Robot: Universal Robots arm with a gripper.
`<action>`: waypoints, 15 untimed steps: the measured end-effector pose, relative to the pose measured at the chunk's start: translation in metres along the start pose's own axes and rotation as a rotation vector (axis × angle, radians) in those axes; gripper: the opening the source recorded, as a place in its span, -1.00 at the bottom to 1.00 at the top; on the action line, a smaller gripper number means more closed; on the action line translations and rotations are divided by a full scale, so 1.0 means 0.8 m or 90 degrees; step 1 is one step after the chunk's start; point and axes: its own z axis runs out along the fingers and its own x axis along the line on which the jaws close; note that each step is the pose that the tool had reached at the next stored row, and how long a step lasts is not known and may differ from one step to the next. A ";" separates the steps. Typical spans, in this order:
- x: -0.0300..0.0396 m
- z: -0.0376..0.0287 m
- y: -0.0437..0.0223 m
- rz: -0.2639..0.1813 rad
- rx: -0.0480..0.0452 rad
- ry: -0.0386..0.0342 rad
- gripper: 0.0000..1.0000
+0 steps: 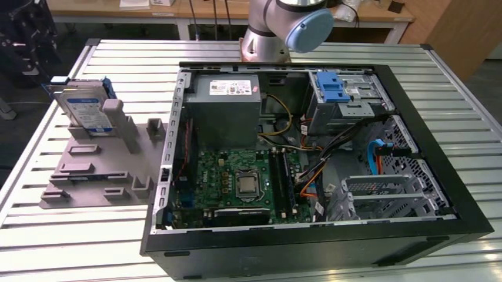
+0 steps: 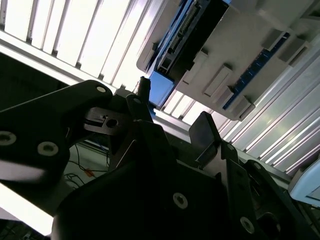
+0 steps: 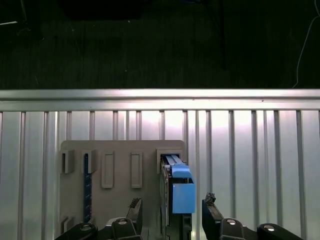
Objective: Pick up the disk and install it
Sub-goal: 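Pick up the disk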
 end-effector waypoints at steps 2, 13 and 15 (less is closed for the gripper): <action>0.0000 0.0018 0.0000 0.000 0.0000 -0.0001 0.17; 0.0000 0.0087 -0.0003 0.000 -0.0002 -0.0007 0.17; 0.0000 0.0090 -0.0004 0.000 0.0000 -0.0019 0.17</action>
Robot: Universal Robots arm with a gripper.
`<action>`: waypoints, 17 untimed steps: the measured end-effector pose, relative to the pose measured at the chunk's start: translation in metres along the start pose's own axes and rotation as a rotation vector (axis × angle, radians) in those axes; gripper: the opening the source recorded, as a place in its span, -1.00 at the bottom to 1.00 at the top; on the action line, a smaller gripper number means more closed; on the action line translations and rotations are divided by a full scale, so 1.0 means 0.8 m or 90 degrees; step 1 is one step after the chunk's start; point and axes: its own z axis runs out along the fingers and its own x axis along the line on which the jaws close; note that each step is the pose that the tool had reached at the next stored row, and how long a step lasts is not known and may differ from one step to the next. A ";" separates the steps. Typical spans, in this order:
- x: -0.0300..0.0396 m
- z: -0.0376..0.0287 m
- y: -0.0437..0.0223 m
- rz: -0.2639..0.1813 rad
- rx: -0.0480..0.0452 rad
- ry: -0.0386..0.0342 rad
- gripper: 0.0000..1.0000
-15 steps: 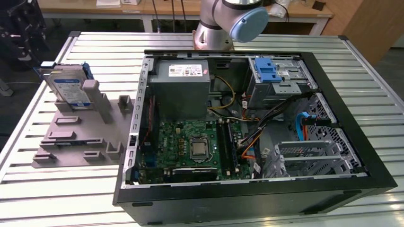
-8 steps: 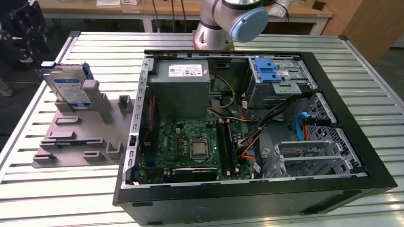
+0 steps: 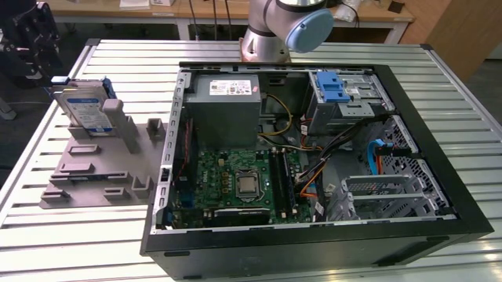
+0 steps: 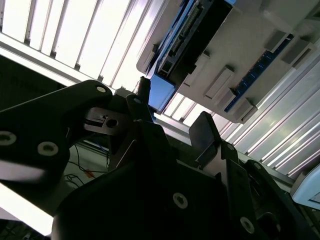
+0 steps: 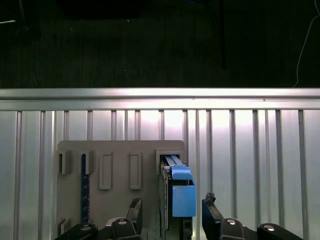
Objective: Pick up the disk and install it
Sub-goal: 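Pick up the disk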
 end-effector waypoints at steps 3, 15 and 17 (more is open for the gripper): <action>0.0000 0.0000 0.0000 0.000 0.0000 -0.0001 0.17; -0.0006 0.0087 -0.0003 0.000 0.0002 -0.0003 0.17; -0.0019 0.0107 -0.0004 0.000 0.0013 -0.0004 0.17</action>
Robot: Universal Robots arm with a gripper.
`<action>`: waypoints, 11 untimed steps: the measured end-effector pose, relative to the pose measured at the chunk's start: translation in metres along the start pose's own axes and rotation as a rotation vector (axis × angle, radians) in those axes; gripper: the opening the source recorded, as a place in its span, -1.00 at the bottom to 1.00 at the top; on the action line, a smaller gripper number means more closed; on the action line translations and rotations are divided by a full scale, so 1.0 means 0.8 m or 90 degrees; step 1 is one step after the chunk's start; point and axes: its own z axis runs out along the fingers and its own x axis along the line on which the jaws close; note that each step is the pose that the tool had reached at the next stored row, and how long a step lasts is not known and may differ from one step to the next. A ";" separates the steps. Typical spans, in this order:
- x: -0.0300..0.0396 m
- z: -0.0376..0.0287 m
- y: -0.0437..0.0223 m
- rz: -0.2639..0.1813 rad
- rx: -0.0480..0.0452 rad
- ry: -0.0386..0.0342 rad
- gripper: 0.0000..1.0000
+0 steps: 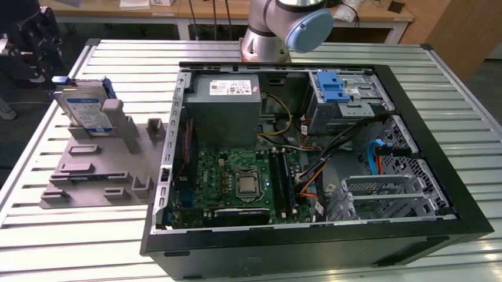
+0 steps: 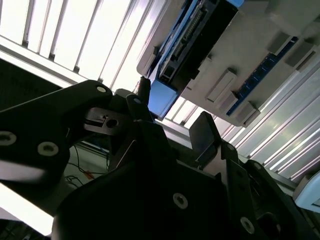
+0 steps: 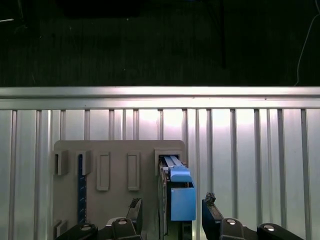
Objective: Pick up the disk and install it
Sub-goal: 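Pick up the disk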
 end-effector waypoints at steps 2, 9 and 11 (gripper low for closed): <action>0.0000 0.0000 0.0000 0.000 0.0000 0.0001 0.17; 0.0001 0.0003 0.0001 0.000 0.0016 0.0000 0.17; 0.0000 0.0004 0.0001 0.000 0.0025 0.0000 0.17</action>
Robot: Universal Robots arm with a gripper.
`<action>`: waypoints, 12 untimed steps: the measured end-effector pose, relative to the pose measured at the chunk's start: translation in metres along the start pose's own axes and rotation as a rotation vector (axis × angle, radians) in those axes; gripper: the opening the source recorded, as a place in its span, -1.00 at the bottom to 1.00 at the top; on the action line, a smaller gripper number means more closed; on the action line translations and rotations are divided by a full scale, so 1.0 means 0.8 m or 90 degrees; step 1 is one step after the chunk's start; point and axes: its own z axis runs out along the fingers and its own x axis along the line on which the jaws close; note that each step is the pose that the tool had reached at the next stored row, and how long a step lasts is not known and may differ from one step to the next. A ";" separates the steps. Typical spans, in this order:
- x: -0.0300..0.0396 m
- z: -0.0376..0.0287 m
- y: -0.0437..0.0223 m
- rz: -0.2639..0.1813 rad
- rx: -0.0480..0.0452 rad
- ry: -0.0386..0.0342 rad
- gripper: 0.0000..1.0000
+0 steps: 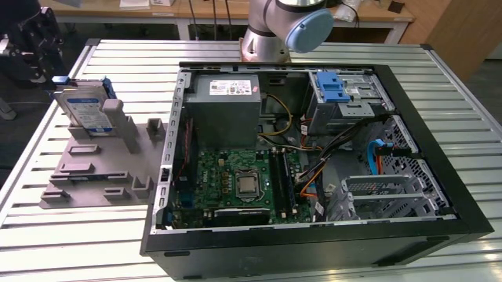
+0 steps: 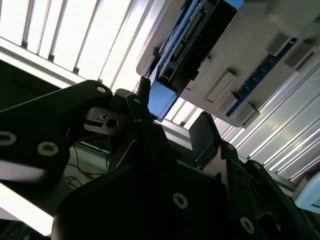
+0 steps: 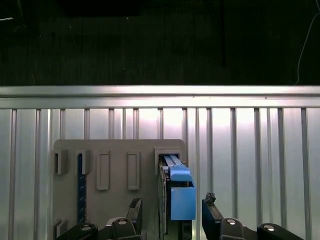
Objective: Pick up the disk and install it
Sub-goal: 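Pick up the disk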
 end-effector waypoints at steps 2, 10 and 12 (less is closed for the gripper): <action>0.0000 0.0001 0.0000 0.000 0.0005 0.0000 0.17; 0.0002 0.0069 0.0035 0.000 0.0175 -0.0004 0.17; 0.0003 0.0104 0.0049 0.000 0.0183 -0.0004 0.17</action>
